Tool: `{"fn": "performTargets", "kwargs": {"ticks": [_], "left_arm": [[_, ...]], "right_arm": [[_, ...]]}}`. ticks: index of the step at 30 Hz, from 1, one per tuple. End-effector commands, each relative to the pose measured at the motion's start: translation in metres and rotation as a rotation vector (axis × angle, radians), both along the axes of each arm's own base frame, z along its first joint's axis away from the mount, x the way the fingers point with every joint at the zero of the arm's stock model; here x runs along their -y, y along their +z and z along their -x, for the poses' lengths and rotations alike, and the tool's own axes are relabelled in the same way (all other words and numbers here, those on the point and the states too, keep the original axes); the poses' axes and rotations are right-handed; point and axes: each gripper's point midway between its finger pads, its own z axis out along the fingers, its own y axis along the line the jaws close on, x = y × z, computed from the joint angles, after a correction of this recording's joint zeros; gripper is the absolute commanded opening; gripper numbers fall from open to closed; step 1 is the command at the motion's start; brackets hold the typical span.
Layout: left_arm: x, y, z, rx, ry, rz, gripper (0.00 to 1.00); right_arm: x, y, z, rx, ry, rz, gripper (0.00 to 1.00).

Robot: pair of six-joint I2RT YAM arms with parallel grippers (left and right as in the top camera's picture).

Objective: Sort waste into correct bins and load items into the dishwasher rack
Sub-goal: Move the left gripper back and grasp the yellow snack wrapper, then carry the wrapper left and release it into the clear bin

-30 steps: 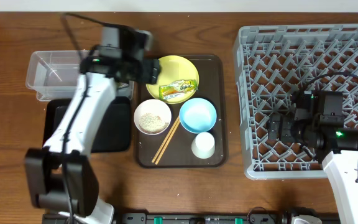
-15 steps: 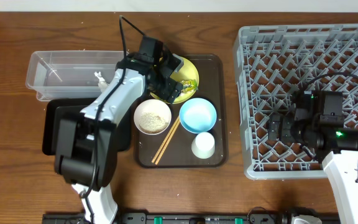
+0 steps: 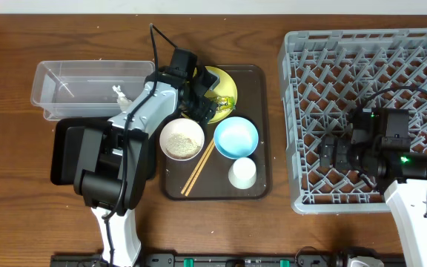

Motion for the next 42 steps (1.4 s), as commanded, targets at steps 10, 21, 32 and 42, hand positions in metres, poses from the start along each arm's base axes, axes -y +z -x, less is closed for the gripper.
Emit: {"fn": "performTargets", "kwargs": {"ticks": [10, 21, 32, 42], "left_arm": [[-0.003, -0.019, 0.005, -0.044, -0.01, -0.03, 0.54], [-0.002, 0.018, -0.003, 0.038, -0.006, -0.006, 0.19], [-0.059, 0.122, -0.024, 0.2, 0.292, 0.112, 0.13], [-0.173, 0.126, -0.033, 0.19, 0.706, 0.084, 0.13]], "right_arm": [[-0.004, 0.008, -0.004, 0.022, 0.004, -0.008, 0.99], [-0.004, 0.008, -0.004, 0.022, 0.004, -0.008, 0.99], [-0.004, 0.008, -0.004, 0.02, 0.004, -0.008, 0.99], [-0.004, 0.008, -0.004, 0.02, 0.004, -0.008, 0.99]]}}
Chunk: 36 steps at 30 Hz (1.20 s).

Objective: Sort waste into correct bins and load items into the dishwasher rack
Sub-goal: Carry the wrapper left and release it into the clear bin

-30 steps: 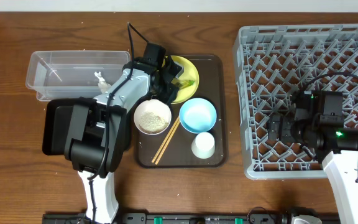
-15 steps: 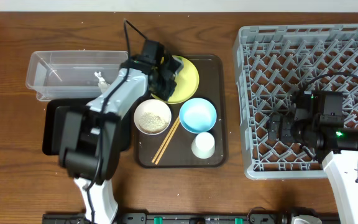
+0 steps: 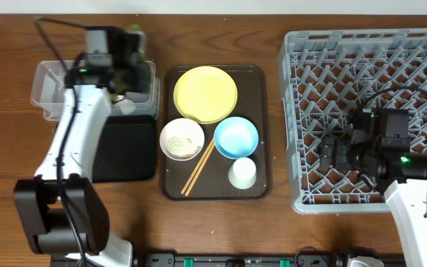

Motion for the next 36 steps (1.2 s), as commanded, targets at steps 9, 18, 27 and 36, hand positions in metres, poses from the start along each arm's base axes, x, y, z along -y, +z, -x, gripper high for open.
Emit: {"fn": "performTargets", "kwargs": {"ticks": [9, 18, 27, 36], "left_arm": [[-0.064, -0.04, 0.005, -0.166, 0.537, 0.185, 0.14], [-0.064, -0.05, 0.009, -0.213, 0.621, 0.231, 0.43], [-0.059, -0.017, 0.01, -0.134, 0.541, 0.204, 0.57], [-0.011, 0.019, 0.042, -0.133, 0.376, 0.157, 0.57]], "right_arm": [[-0.004, 0.008, -0.004, 0.022, 0.004, -0.008, 0.99], [-0.004, 0.008, -0.004, 0.023, 0.004, -0.008, 0.99], [-0.004, 0.008, -0.004, 0.023, 0.004, -0.008, 0.99], [-0.004, 0.008, -0.004, 0.023, 0.004, -0.008, 0.99]]}}
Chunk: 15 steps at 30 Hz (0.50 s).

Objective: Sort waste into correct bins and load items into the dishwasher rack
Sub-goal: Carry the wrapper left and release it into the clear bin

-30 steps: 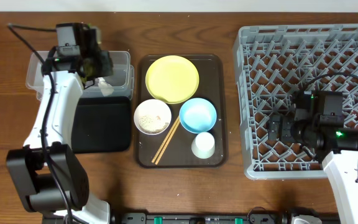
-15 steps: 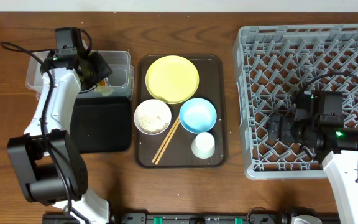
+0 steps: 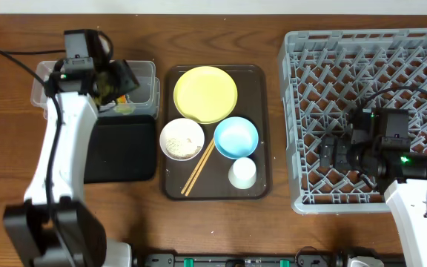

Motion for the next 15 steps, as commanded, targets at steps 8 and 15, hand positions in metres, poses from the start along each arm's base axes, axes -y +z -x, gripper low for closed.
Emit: {"fn": "performTargets", "kwargs": {"ticks": [8, 15], "left_arm": [[0.09, -0.032, 0.04, -0.166, -0.324, -0.059, 0.56], [0.156, -0.06, 0.058, -0.222, -0.544, -0.099, 0.59]], "right_arm": [[-0.004, 0.008, -0.004, 0.023, 0.004, -0.008, 0.99], [-0.004, 0.008, -0.004, 0.022, 0.004, -0.009, 0.99]]}}
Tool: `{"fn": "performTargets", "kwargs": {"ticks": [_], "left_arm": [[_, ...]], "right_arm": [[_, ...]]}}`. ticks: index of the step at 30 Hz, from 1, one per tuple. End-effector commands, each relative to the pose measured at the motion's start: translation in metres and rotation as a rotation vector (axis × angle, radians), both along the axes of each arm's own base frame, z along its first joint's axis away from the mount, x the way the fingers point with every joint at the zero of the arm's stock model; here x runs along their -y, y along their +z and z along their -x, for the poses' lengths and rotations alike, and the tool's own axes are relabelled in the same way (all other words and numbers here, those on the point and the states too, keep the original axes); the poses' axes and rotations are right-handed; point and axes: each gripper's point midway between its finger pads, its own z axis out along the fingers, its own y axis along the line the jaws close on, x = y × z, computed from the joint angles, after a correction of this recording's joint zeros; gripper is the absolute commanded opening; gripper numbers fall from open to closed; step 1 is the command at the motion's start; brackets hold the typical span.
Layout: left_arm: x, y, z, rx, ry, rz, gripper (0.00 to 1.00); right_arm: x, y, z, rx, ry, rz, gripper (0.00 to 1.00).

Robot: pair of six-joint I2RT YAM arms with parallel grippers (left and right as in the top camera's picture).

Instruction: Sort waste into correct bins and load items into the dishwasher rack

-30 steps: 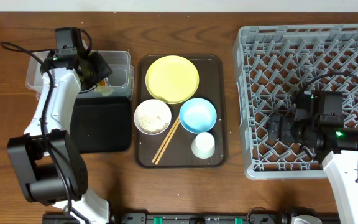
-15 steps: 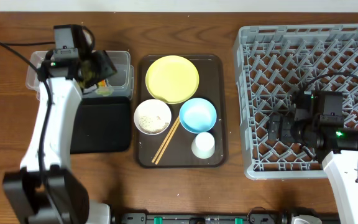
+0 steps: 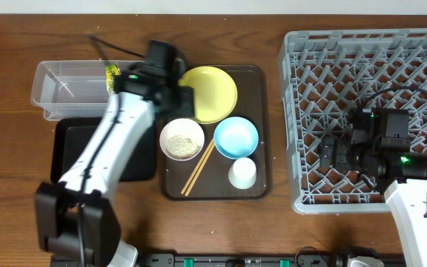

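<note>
My left gripper hovers at the left edge of the brown tray, between the yellow plate and the bowl of white scraps; its fingers look open and empty. A yellow-green wrapper lies in the clear bin. Also on the tray are a blue bowl, a white cup and chopsticks. My right gripper rests shut over the grey dishwasher rack, holding nothing.
A black bin sits just below the clear bin, partly under my left arm. The rack fills the right side of the wooden table. Cables trail from both arms.
My left gripper has gone from above the clear bin back right to the tray's left edge. The wrapper stays in the clear bin. The right arm has not moved.
My left gripper was first down on the yellow plate at the wrapper. Then it was over the clear bin with the wrapper and the plate was bare. Then it stood above the bin, and now it is back at the tray, empty.
</note>
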Motion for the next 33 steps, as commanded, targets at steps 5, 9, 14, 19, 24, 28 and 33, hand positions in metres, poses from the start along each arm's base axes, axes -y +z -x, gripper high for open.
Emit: {"fn": "performTargets", "kwargs": {"ticks": [5, 9, 14, 19, 24, 28, 33], "left_arm": [[0.046, -0.044, 0.023, -0.102, -0.168, -0.053, 0.59], [0.061, -0.059, 0.031, -0.133, -0.212, -0.068, 0.59], [0.069, -0.062, 0.034, -0.131, -0.233, -0.07, 0.59], [0.069, -0.063, 0.033, -0.134, -0.232, -0.069, 0.6], [0.066, -0.064, 0.04, -0.164, -0.216, -0.073, 0.6], [0.067, -0.064, 0.039, -0.164, -0.216, -0.073, 0.61], [0.067, -0.064, 0.039, -0.164, -0.216, -0.072, 0.63]], "right_arm": [[-0.004, 0.008, -0.004, 0.022, 0.004, -0.008, 0.99], [-0.004, 0.008, -0.004, 0.022, 0.004, -0.008, 0.99], [-0.004, 0.008, -0.004, 0.022, 0.004, -0.008, 0.99], [-0.004, 0.008, -0.004, 0.021, 0.004, -0.008, 0.99], [-0.004, 0.008, -0.004, 0.02, 0.004, -0.009, 0.99], [-0.004, 0.008, -0.004, 0.02, 0.004, -0.009, 0.99], [-0.004, 0.008, -0.003, 0.019, 0.004, -0.008, 0.99]]}}
